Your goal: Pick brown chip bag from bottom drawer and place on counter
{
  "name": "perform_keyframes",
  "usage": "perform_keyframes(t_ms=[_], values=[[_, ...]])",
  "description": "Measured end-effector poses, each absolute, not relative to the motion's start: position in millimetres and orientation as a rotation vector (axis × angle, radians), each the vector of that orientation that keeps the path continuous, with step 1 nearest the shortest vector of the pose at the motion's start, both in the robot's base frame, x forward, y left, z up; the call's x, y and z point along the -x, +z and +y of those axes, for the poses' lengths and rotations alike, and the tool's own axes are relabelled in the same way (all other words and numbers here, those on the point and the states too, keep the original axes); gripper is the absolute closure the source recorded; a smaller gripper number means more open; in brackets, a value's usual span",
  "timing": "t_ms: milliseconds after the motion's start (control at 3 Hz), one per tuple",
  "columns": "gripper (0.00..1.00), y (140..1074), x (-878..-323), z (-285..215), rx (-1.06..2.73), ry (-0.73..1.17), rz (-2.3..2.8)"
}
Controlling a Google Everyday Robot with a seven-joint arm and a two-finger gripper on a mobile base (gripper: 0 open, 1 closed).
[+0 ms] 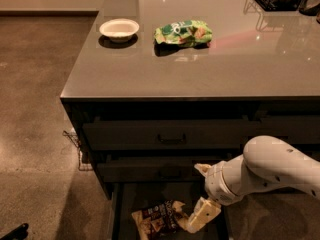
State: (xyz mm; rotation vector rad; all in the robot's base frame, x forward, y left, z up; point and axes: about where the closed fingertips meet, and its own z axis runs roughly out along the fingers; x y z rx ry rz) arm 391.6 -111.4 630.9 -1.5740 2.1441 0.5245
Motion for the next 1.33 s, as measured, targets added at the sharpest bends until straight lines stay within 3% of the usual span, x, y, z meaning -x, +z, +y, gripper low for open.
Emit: perform_keyframes(t_ms=[667, 1333], values=[[0.00, 602.9, -391.9, -110.9, 1.618, 0.524, 2.128], [0.00, 469.5, -399.9, -96.6, 1.707, 0.539, 2.087]])
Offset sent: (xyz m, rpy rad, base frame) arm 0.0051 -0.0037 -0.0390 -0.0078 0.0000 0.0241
